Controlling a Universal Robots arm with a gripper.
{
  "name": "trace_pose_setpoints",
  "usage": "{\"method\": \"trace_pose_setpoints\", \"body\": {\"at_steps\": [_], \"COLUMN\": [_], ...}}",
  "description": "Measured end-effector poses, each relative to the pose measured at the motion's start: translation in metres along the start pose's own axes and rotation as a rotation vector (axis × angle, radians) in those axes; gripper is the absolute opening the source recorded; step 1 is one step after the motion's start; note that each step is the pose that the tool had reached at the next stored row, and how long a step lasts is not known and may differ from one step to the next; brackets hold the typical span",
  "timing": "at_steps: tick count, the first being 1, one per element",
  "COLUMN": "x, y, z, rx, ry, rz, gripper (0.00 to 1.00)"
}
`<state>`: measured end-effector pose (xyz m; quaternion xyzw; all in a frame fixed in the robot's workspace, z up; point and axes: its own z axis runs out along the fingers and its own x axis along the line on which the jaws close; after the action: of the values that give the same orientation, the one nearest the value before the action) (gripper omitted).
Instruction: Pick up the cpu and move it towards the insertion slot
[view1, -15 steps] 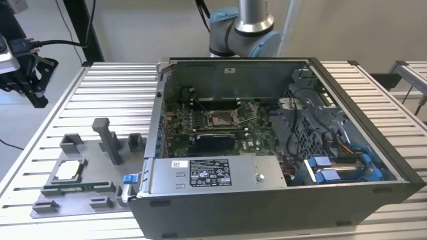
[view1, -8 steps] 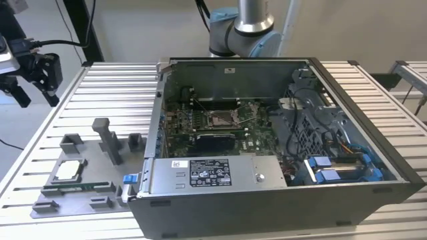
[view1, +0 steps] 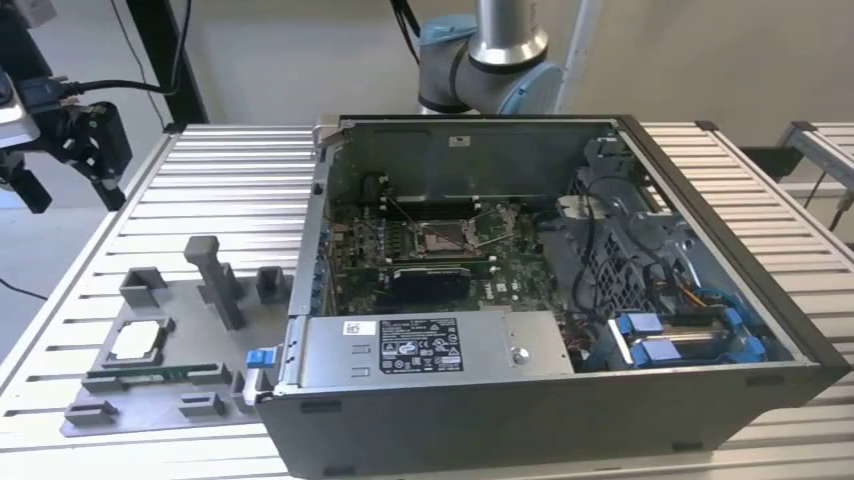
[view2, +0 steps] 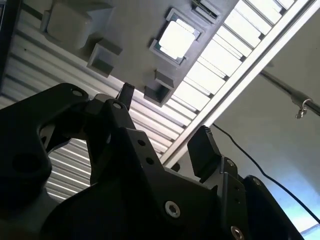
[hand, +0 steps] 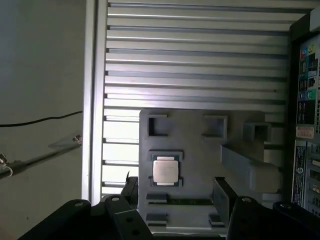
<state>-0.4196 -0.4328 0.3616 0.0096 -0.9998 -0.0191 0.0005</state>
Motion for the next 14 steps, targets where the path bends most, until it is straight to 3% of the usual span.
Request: {"method": "trace_pose_setpoints", "body": {"at_steps": [5, 14], "x": [0.0, 0.0001], "y": [-0.0002, -0.0008], "z": [0.0035, 0.0199], "rx": [0.0001, 0.0015], "ry": [0.0, 0.0], "rz": [0.0, 0.0], "gripper": [1.0, 1.0]}}
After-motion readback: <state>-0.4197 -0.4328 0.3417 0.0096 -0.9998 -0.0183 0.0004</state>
